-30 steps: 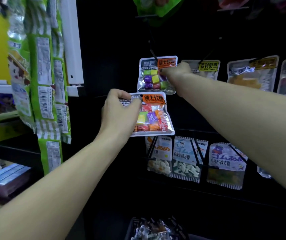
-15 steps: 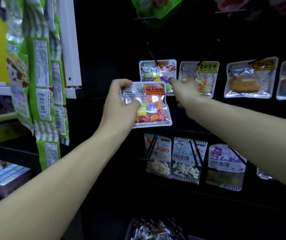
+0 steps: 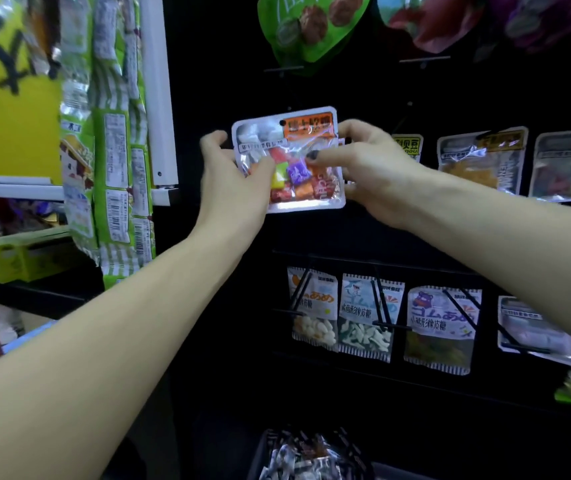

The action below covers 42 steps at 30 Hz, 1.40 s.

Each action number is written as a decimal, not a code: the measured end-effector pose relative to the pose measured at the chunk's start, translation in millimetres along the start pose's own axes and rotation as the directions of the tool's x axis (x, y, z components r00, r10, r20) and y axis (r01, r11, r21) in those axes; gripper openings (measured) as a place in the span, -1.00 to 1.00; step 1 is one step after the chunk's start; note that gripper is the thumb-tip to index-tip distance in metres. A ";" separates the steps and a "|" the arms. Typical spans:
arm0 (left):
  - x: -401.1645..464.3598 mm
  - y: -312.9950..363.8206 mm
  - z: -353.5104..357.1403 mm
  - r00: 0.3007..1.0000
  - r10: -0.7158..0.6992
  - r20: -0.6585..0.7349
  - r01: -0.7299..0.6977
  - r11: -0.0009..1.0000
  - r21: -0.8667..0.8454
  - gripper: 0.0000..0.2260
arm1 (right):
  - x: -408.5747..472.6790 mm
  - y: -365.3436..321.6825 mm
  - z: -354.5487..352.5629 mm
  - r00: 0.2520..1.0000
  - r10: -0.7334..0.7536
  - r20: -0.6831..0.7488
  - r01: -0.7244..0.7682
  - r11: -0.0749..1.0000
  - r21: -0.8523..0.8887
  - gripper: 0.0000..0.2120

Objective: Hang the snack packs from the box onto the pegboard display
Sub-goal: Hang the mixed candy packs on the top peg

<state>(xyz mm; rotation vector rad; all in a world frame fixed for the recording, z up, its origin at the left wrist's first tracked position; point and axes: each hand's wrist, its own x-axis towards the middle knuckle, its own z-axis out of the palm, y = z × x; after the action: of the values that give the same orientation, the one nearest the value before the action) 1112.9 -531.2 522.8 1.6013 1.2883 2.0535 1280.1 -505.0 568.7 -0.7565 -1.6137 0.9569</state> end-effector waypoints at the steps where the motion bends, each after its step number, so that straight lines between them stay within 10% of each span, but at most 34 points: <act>1: 2.1 1.3 0.9 1.000 0.002 -0.010 -0.002 1.000 0.005 -0.52 | 1.1 -2.7 1.6 1.000 -0.011 -0.020 0.011 1.000 0.019 -0.74; 34: 20.4 -5.4 22.4 0.996 -0.014 -0.087 0.015 1.000 0.001 -0.79 | 21.1 4.3 7.9 0.991 0.002 -0.137 0.009 0.997 0.078 -0.78; 42: 29.7 -29.3 44.7 0.997 -0.068 0.030 0.062 0.982 0.181 -0.47 | 53.9 32.0 0.5 0.977 0.040 -0.211 -0.057 0.995 -0.076 -0.80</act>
<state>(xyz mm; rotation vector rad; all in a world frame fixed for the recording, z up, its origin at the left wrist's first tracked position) 1131.6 -472.9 521.3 1.6376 1.5300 1.9085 1267.1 -443.8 565.5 -0.9254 -1.4629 0.8201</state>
